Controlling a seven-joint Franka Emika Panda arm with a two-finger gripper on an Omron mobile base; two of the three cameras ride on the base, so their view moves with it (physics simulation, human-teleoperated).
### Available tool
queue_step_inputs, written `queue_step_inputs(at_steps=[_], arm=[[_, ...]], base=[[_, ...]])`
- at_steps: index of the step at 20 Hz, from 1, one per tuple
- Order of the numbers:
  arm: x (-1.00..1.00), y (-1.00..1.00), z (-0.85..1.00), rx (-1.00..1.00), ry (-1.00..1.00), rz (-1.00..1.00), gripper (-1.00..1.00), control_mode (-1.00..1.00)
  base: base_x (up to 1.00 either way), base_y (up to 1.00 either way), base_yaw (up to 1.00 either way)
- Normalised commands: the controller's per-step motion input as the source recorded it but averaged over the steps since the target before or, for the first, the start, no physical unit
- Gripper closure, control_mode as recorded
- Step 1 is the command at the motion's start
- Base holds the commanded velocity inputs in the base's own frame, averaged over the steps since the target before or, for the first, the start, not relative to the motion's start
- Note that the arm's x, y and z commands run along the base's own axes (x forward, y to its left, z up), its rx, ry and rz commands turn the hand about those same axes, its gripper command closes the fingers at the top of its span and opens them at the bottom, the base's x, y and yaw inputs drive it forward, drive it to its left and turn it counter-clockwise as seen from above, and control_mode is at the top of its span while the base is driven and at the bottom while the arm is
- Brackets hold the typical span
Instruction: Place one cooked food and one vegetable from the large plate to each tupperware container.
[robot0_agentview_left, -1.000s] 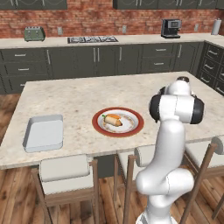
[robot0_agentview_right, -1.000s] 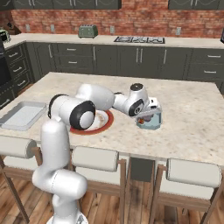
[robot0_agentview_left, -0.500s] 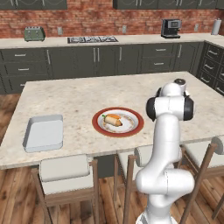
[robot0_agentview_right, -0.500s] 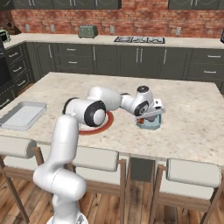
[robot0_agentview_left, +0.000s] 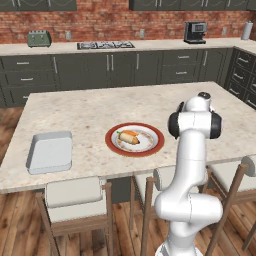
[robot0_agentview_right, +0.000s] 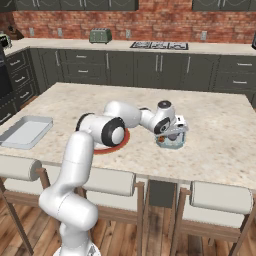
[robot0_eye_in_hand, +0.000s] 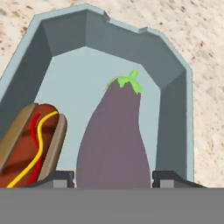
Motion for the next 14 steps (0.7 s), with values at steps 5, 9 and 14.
queue_step_inputs(at_steps=[5, 9, 14], arm=[[-0.15, 0.28, 0.37, 0.0, -0.11, 0.0, -1.0, -1.0], [-0.34, 0.48, 0.64, 0.0, -0.05, 0.0, -1.0, -1.0], [-0.8, 0.65, 0.42, 0.1, 0.0, -0.02, -1.0, -1.0]], base=[[0.0, 0.0, 0.0], [0.0, 0.0, 0.0], [0.0, 0.0, 0.0]])
